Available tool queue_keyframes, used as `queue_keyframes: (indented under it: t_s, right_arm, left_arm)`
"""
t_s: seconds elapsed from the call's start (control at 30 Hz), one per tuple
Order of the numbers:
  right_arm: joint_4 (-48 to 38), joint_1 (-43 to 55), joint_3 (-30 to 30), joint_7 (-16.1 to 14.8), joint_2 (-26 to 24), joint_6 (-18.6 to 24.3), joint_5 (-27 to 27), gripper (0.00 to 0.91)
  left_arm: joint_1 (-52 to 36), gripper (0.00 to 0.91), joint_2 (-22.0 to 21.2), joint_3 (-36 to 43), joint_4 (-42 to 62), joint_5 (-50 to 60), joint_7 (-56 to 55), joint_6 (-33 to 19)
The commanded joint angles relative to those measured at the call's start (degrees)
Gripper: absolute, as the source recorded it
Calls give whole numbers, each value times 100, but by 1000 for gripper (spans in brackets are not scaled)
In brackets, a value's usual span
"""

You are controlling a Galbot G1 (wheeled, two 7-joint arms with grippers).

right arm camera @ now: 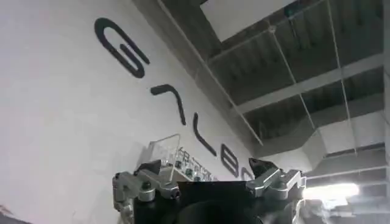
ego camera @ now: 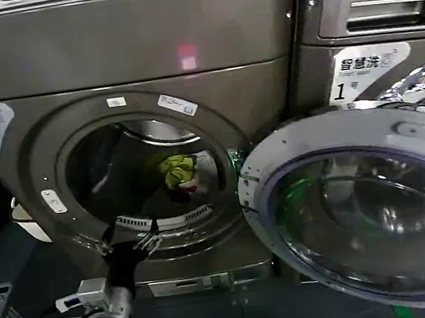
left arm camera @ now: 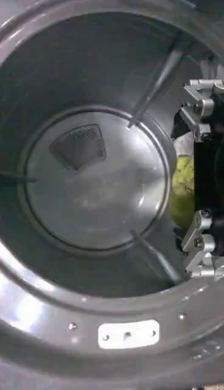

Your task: Grasp the clothes from the dryer.

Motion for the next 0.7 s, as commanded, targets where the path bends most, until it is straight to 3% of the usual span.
queue_keyframes:
  t_s: [0.03,0.33,0.53,0.7]
  right_arm:
    - [81,-92,-16,118,71,-81,-27,907]
    - [177,-372,346,38,53,-242,-39,907]
    - [277,-482,464,163,75,-315,-18,907]
    - [335,-476,504,-75,140,-162,-29,907]
  left_arm:
    - [-620,907,152,203,416,-71,52,-154]
    - [-2381,907,179,504,2160,-165,-96,-345]
    - [-3611,907,211,625,3400,-375,-144,-481]
    - [-4216,907,137,728,4425,-388,-124,-661]
